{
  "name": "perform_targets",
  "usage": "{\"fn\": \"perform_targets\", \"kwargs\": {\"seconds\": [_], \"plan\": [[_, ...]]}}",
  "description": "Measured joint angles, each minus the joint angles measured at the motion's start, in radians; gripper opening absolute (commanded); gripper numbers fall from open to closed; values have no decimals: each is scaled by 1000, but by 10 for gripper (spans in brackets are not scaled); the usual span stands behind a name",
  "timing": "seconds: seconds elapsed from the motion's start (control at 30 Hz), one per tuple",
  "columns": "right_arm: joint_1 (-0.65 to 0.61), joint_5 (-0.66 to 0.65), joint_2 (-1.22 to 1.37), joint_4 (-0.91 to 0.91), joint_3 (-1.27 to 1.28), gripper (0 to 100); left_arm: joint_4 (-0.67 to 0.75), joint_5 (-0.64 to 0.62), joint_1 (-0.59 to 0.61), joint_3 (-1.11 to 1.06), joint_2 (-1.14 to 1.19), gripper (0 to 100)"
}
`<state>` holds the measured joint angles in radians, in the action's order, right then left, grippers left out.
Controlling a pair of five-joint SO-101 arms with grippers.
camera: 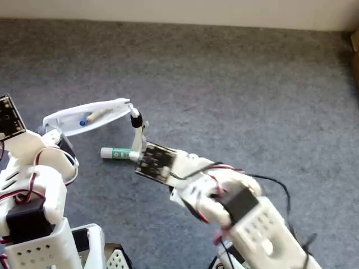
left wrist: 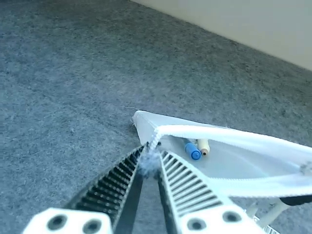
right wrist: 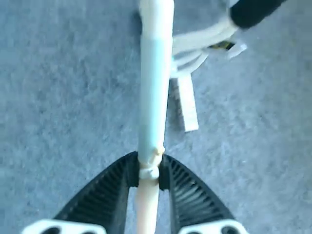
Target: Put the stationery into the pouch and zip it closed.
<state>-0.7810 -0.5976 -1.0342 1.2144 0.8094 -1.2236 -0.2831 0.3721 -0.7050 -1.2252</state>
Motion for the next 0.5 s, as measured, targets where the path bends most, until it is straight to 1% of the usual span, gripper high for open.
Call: {"fn": "perform_targets", "kwargs": {"seconds": [0.1, 0.2, 0.4, 0.5], "plan": [[0, 57, -92, -77, 0, 5, 0, 0, -25, 0, 0, 7], [2, 117, -140, -215, 2, 5, 0, 0, -49, 0, 0, 7], [0, 238, -146, -509, 2, 5, 20, -3, -77, 0, 0, 7], [-35, 276, -135, -651, 2, 5, 23, -5, -78, 0, 0, 7]]}}
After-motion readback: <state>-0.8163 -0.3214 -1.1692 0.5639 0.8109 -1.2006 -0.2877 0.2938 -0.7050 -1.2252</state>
